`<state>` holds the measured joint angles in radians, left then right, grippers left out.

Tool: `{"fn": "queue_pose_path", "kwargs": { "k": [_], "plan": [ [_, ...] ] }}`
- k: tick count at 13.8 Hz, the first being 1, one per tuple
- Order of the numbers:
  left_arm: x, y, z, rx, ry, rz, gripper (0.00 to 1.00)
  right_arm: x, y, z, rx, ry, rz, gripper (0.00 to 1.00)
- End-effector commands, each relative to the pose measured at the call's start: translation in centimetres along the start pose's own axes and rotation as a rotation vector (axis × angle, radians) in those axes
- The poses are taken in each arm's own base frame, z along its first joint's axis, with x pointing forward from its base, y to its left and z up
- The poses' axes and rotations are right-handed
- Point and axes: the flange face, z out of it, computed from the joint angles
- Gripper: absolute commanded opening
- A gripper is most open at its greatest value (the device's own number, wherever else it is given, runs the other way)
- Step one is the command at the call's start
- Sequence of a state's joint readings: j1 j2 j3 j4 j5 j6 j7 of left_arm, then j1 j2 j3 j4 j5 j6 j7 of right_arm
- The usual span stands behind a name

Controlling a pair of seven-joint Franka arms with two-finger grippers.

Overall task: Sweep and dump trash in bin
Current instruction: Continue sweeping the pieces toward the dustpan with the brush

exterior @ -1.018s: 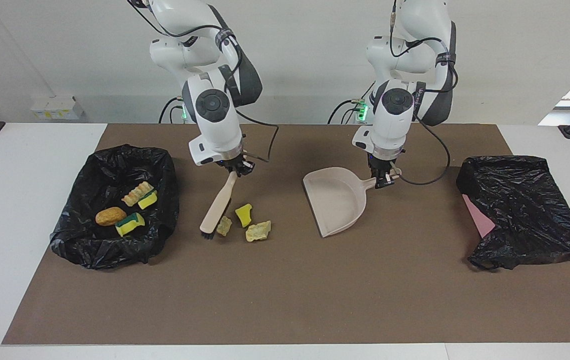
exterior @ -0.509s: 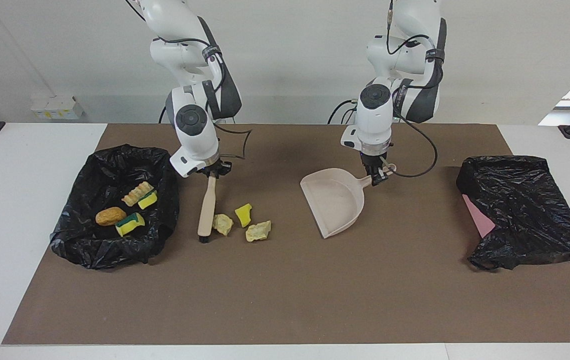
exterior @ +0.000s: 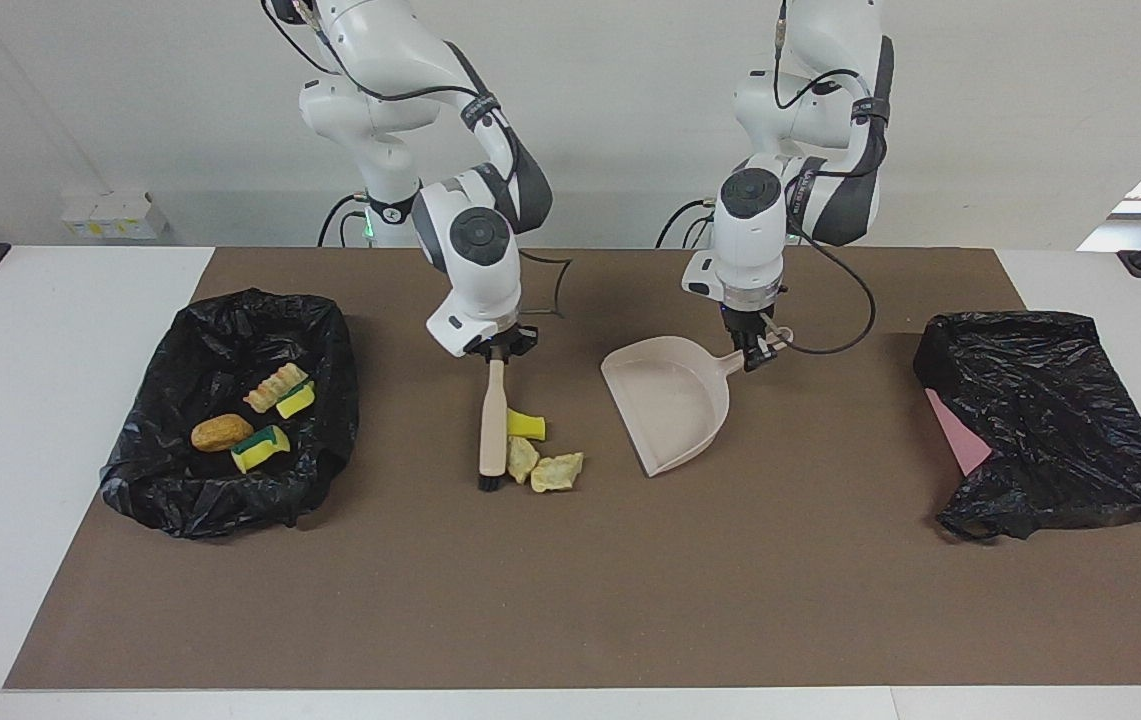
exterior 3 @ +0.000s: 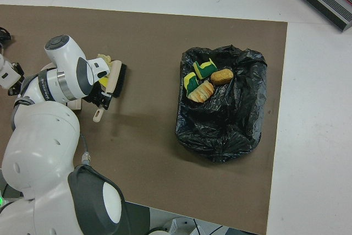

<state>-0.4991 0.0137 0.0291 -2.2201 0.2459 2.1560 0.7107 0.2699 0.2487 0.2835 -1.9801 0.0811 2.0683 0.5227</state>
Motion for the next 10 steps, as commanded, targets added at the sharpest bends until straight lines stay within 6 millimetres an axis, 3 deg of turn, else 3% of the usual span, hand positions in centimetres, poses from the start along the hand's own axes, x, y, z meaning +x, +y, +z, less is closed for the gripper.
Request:
{"fn": "queue_pose_path", "kwargs": {
  "k": [1, 4, 6, 10],
  "plan": [
    [-0.9, 0.5, 0.2, 0.017, -0.013, -0.012, 0.0, -2.5, -4.7, 0.3, 0.055, -0.028, 0.041, 0.0],
    [-1.4, 0.1, 0.8, 0.031, 0.013, -0.012, 0.0, -6.8, -9.0, -0.1, 0.037, -0.032, 0.029, 0.0],
    [-2.4, -0.7, 1.2, 0.03, 0.014, 0.048, 0.0, -9.0, -10.5, -0.3, 0.014, -0.043, 0.031, 0.0],
    [-2.5, -1.1, 1.4, 0.044, 0.032, 0.058, 0.0, -11.0, -12.8, -2.1, 0.023, -0.025, 0.047, 0.0]
  ]
}}
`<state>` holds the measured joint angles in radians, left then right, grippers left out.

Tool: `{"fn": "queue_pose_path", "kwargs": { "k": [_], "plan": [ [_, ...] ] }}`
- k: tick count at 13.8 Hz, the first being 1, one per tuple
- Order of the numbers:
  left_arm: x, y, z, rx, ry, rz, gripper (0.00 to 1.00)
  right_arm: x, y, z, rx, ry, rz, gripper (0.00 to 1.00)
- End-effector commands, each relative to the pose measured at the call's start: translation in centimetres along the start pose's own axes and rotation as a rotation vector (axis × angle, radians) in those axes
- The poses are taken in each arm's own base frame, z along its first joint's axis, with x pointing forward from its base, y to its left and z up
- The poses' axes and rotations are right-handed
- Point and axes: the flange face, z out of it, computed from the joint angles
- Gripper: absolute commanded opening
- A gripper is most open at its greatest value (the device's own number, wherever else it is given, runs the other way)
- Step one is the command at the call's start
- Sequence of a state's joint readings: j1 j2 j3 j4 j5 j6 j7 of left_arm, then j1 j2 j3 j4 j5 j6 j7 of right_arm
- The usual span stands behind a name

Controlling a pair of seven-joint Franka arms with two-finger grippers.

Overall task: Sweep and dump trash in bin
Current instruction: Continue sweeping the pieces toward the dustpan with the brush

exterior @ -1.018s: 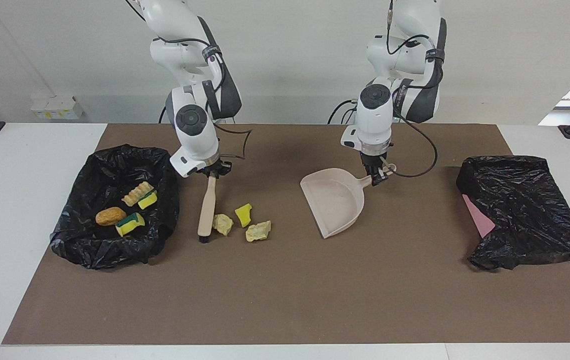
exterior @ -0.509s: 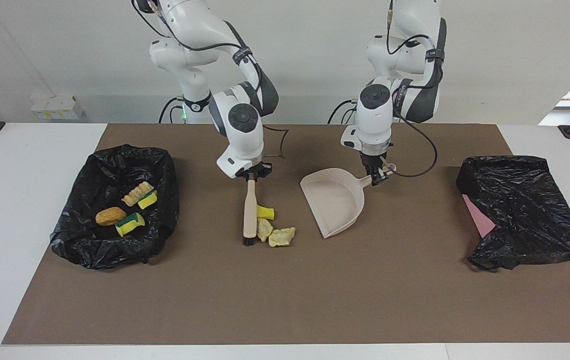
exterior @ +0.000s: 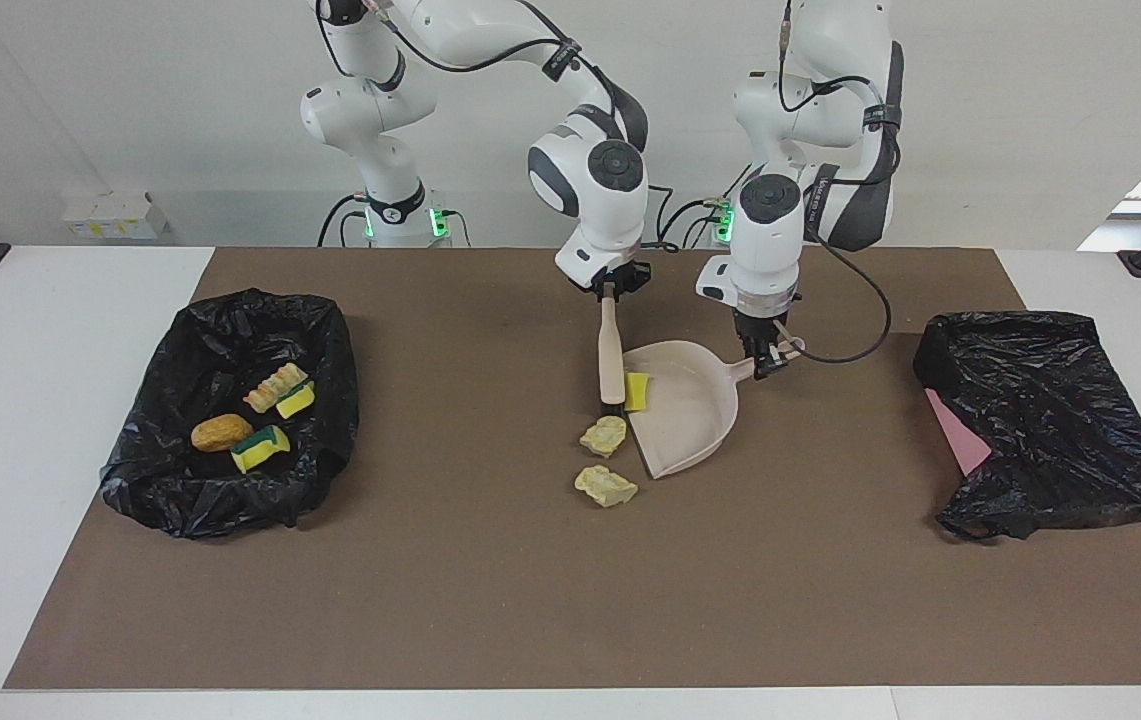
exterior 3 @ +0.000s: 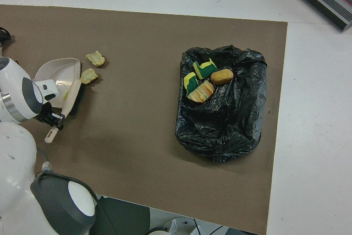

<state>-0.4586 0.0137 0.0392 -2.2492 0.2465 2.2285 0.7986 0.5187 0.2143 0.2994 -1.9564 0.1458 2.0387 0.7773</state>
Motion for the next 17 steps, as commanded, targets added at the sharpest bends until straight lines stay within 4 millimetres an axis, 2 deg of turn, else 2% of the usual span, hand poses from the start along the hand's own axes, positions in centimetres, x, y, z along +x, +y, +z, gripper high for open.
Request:
{"fn": "queue_pose_path", "kwargs": {
  "k": [1, 3, 5, 7, 8, 10, 12, 13, 15, 17],
  "plan": [
    [-1.3, 0.0, 0.4, 0.022, -0.001, 0.0, 0.0, -1.0, -0.7, -2.8, 0.017, 0.005, 0.032, 0.0],
    [-1.6, -0.2, 0.5, 0.019, -0.002, -0.005, 0.0, -0.2, -0.3, -5.8, 0.011, 0.013, 0.027, 0.0],
    [-1.6, -0.2, 0.5, 0.019, -0.002, -0.018, 0.0, 1.6, 0.3, -7.2, -0.018, 0.06, -0.025, 0.0],
    [-1.6, -0.2, 0.5, 0.018, -0.003, -0.024, 0.0, 6.0, 3.7, -6.4, -0.041, 0.065, -0.066, 0.0],
    [-1.6, -0.2, 0.5, 0.016, -0.005, -0.027, 0.0, 8.2, 5.4, -6.5, -0.054, 0.078, -0.139, 0.0],
    [-1.5, 0.0, 0.6, 0.01, -0.01, -0.081, 0.0, 11.8, 7.1, -7.0, -0.094, 0.124, -0.201, 0.0],
    [-1.1, 0.3, 0.4, 0.008, -0.014, -0.13, 0.0, 15.9, 9.3, -6.1, -0.138, 0.149, -0.219, 0.0],
    [-1.1, 0.5, 0.4, 0.0, -0.024, -0.156, 0.0, 17.2, 9.7, -5.9, -0.141, 0.151, -0.262, 0.0],
    [-0.7, 1.1, 0.3, -0.009, -0.038, -0.199, 0.0, 18.6, 10.1, -4.3, -0.139, 0.152, -0.299, 0.0],
    [-0.5, 1.4, 0.1, -0.012, -0.045, -0.253, 0.0, 18.2, 9.2, -3.0, -0.127, 0.158, -0.316, 0.0]
  ]
}}
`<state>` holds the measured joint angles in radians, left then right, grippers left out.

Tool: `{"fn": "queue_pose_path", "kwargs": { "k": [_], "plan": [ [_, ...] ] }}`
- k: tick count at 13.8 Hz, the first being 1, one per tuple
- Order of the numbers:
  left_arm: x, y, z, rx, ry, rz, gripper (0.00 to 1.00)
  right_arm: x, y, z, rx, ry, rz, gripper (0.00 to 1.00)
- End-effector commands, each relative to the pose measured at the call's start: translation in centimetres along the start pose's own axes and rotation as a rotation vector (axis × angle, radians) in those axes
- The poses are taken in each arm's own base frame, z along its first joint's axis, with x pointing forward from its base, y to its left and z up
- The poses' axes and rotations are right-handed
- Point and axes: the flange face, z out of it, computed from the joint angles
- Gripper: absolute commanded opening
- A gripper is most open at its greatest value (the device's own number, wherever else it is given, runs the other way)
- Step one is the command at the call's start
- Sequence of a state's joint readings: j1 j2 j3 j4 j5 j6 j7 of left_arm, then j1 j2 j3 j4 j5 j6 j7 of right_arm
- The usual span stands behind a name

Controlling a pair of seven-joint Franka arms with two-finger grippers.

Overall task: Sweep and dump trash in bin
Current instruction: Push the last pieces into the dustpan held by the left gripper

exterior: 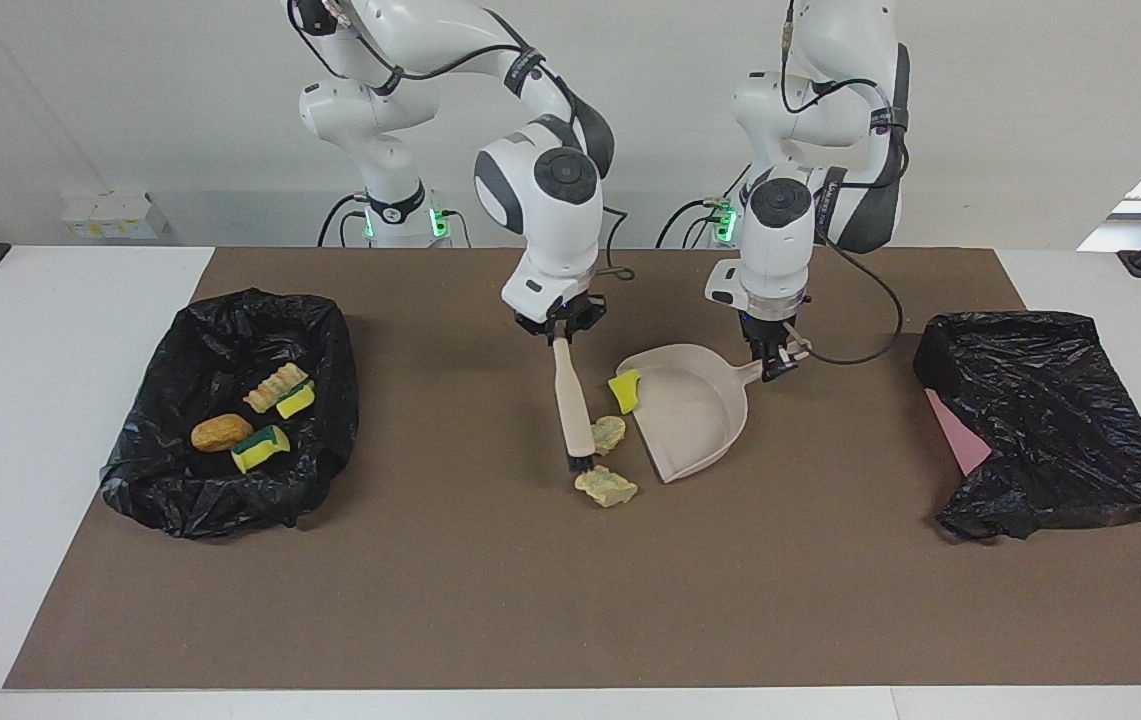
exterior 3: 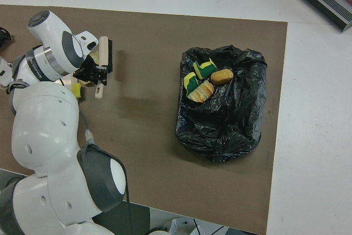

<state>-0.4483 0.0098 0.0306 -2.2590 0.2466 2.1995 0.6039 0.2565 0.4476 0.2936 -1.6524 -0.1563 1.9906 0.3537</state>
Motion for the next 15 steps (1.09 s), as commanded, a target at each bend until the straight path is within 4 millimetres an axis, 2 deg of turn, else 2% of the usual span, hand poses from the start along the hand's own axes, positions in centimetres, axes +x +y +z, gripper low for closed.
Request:
{"fn": "queue_pose_path", "kwargs": {
  "k": [1, 3, 6, 8, 11, 13, 15],
  "plan": [
    [-0.3, 1.2, -0.4, 0.01, -0.023, -0.078, 0.0, -0.5, -1.3, 1.2, -0.009, -0.012, -0.048, 0.0],
    [0.1, 1.7, -0.5, 0.009, -0.027, -0.071, 0.0, -2.7, -2.4, 2.0, -0.01, -0.048, -0.07, 0.0],
    [0.1, 1.6, -0.5, 0.015, -0.017, -0.057, 0.0, -6.0, -5.5, 2.5, 0.016, -0.084, -0.111, 0.0],
    [0.0, 1.2, -0.5, 0.02, -0.006, -0.026, 0.0, -8.0, -9.4, 1.8, 0.042, -0.091, -0.16, 0.0],
    [0.9, 0.9, 1.3, 0.023, 0.012, 0.027, 0.0, -10.5, -14.3, 0.1, 0.052, -0.089, -0.145, 0.0],
    [0.9, 0.6, 1.4, 0.02, 0.026, 0.046, 0.0, -10.7, -14.9, -1.0, 0.042, -0.101, -0.118, 0.0],
    [0.3, -0.4, 1.6, 0.001, 0.04, 0.105, 0.0, -10.8, -14.1, -2.1, 0.033, -0.108, -0.102, 0.0]
  ]
}}
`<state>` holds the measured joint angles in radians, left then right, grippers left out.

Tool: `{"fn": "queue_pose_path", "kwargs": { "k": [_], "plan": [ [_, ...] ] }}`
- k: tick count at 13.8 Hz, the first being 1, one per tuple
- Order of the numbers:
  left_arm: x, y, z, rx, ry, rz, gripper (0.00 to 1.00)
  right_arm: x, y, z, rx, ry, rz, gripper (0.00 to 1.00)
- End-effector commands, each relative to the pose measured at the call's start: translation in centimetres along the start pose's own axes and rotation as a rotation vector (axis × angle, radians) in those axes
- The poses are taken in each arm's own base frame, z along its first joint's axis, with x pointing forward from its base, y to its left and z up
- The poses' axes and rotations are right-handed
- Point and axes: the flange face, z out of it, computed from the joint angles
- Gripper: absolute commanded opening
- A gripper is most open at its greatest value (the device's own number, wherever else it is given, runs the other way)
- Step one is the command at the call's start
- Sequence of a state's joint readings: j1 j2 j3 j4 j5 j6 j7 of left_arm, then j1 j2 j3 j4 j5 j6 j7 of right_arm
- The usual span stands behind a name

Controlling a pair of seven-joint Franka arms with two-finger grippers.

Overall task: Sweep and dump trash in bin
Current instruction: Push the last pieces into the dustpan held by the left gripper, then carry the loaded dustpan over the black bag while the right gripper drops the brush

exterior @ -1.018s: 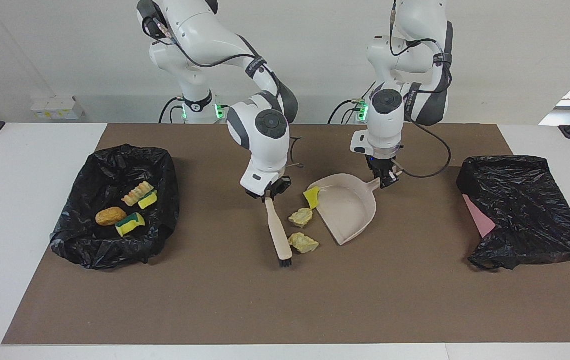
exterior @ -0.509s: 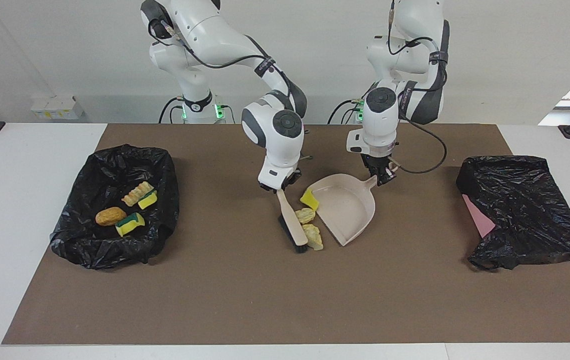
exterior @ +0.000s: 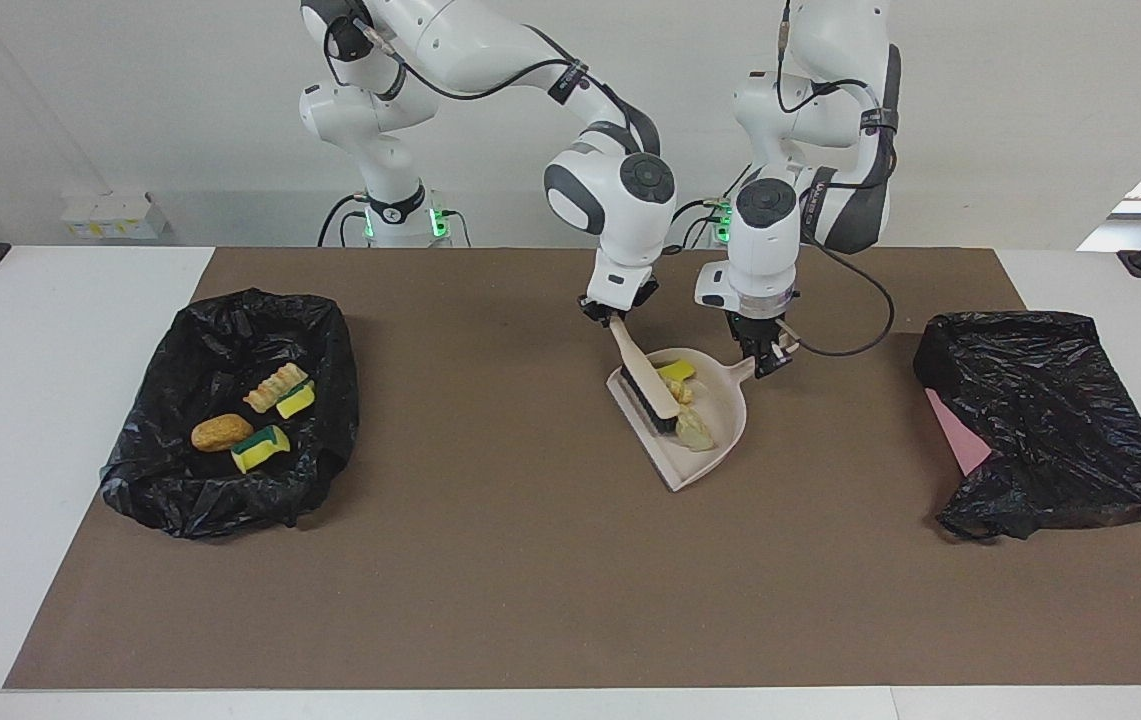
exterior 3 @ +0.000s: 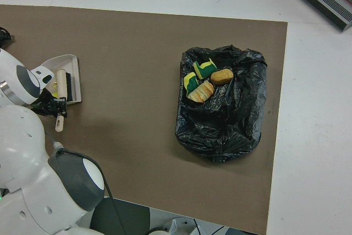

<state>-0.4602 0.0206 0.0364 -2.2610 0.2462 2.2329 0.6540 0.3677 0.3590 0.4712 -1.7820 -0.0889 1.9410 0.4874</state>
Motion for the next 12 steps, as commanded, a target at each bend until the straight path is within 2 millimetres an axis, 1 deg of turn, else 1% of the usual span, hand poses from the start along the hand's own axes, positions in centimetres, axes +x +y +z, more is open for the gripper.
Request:
{"fn": "queue_pose_path", "kwargs": {
  "k": [1, 2, 3, 4, 6, 7, 8, 10, 12],
  "plan": [
    [-0.8, -1.2, 1.5, -0.029, 0.038, 0.065, 0.0, -0.2, 2.0, -2.2, 0.011, -0.008, 0.046, 0.0],
    [-1.2, -2.2, 1.5, -0.041, 0.048, 0.065, 0.0, -0.6, 2.6, -3.2, 0.005, -0.013, 0.066, 0.0],
    [-1.5, -3.2, 1.4, -0.046, 0.054, 0.062, 0.0, -0.7, 3.9, -4.3, 0.009, -0.009, 0.108, 0.0],
    [-2.0, -4.2, 1.2, -0.055, 0.069, 0.06, 0.0, -1.4, 4.5, -5.4, 0.013, -0.021, 0.146, 0.0],
    [-3.7, -5.8, 1.0, -0.074, 0.109, 0.091, 0.0, -2.9, 5.0, -6.8, -0.012, -0.033, 0.193, 0.0],
    [-4.7, -6.8, 0.7, -0.077, 0.116, 0.11, 0.0, -3.7, 5.1, -6.9, -0.026, -0.042, 0.226, 0.0],
    [-5.5, -7.9, 0.0, -0.085, 0.121, 0.113, 0.0, -4.4, 5.1, -6.9, -0.041, -0.045, 0.262, 0.0],
    [-6.7, -10.1, -2.1, -0.093, 0.135, 0.134, 0.0, -6.1, 4.6, -6.3, -0.069, -0.05, 0.338, 0.0],
    [-8.6, -12.6, -4.4, -0.079, 0.162, 0.132, 0.0, -7.8, 4.0, -5.6, -0.038, -0.077, 0.359, 0.0]
  ]
}}
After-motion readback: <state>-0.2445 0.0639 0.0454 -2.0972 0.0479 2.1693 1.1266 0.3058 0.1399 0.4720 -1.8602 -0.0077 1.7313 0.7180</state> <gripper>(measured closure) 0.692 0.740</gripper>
